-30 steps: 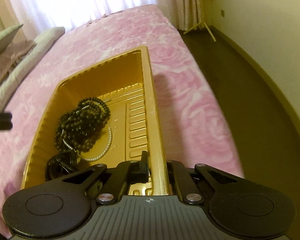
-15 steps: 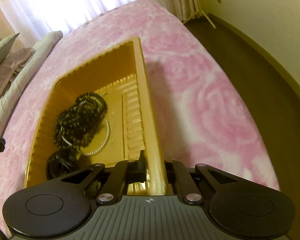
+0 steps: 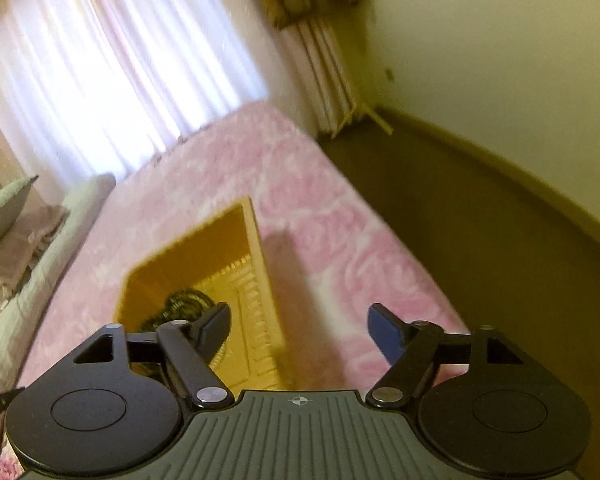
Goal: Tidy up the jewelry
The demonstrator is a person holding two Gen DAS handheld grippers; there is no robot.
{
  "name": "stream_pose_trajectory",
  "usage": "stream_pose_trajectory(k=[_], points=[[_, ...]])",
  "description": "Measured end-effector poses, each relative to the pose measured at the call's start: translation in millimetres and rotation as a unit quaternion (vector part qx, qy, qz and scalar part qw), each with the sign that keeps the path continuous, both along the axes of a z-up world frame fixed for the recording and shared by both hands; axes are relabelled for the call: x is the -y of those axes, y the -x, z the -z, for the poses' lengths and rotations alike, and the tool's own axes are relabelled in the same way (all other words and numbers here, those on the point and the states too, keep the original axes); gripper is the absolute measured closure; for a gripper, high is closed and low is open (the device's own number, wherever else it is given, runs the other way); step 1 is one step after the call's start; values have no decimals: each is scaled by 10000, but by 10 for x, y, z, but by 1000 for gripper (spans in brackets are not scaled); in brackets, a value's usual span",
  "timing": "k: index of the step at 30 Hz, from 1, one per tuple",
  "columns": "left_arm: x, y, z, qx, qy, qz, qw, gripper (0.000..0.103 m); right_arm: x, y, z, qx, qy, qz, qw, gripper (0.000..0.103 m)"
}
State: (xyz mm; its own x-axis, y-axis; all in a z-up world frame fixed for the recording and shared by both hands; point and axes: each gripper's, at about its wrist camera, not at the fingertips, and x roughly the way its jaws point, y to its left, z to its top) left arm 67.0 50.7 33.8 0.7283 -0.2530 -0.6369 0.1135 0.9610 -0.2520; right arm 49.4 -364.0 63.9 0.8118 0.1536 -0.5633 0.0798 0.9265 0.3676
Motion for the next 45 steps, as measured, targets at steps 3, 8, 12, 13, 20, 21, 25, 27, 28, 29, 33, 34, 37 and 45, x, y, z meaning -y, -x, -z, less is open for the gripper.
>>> stream_pose_trajectory(k=[3,8,12,13,20,21,25,27,28,29,33,34,37,45], points=[[-58,119,18,-84,36,-272,9996,1,-283,145,-129,105,107,-81,9999,16],[-108,356,7,-128,5,-373,9992,1,-869,302,-152,-50,495,-568,9971,15],[-128,550,27,-176,-66,-526,9984,1,-1322,438,-49,-209,1033,-1160,9876,15],[-135,600,37,-189,-48,-561,9982,1,-1399,457,-2,-243,1145,-1258,9851,15],[-108,908,86,-431,-9,-754,9962,1,-1661,578,234,-625,1292,-1462,9788,15],[-92,940,95,-444,-9,-754,9962,1,-1670,591,269,-652,1248,-1432,9796,15],[-19,1011,120,-575,-5,-734,9956,1,-1781,589,331,-803,1307,-1562,9757,15],[33,1011,130,-595,-41,-659,9960,1,-1833,625,312,-795,1435,-1636,9728,15],[51,1011,134,-600,-59,-657,9960,1,-1850,637,312,-800,1495,-1670,9713,15],[68,1008,136,-594,-80,-677,9959,1,-1865,644,319,-814,1544,-1689,9700,15],[114,998,157,-637,-241,-693,9953,1,-1872,666,338,-844,1555,-1702,9694,15],[121,989,166,-663,-269,-681,9951,1,-1870,663,344,-841,1553,-1690,9696,15],[135,976,193,-738,-325,-686,9944,1,-1864,663,334,-831,1564,-1679,9698,15],[175,963,206,-760,-454,-716,9935,0,-1863,647,347,-881,1527,-1716,9693,15]])
